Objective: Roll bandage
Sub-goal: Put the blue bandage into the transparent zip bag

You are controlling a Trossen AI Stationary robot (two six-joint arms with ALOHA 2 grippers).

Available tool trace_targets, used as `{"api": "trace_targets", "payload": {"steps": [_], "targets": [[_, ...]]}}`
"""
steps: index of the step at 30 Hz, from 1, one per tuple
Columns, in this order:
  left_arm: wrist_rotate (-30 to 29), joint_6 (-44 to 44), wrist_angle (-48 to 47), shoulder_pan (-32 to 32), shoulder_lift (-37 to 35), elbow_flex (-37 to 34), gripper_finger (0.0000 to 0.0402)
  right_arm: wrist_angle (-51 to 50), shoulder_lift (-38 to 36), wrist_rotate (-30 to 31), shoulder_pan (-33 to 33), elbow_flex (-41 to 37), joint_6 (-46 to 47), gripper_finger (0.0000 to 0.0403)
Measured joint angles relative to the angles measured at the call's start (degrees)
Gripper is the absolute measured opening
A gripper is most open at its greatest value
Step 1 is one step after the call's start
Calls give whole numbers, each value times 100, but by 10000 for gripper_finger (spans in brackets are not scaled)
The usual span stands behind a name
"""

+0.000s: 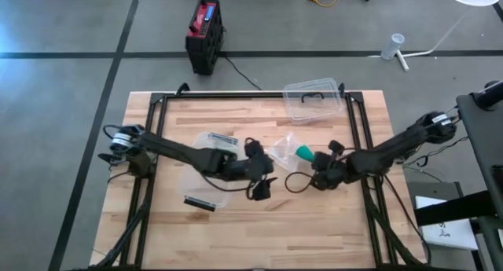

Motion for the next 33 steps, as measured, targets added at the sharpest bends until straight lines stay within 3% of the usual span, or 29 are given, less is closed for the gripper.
{"api": "trace_targets", "payload": {"steps": [6,12,15,19,26,33], "targets": [[905,706,-291,372,460,433,278,1304,551,-852,-12,19,-1375,14],[1796,1781,-358,628,961,404,264,941,560,-546,29,252,-1733,14],[1885,2181,-358,603,1186,398,247,1001,473,-558,71,254,-2188,14],[1602,2253,-430,656,1373,393,226,1466,441,-1052,271,256,-2959,14],[2107,2248,-769,676,1415,389,197,1578,427,-865,357,262,-2775,14],[2161,1942,-1347,388,1175,402,179,1470,425,-806,431,260,-2658,14]]}}
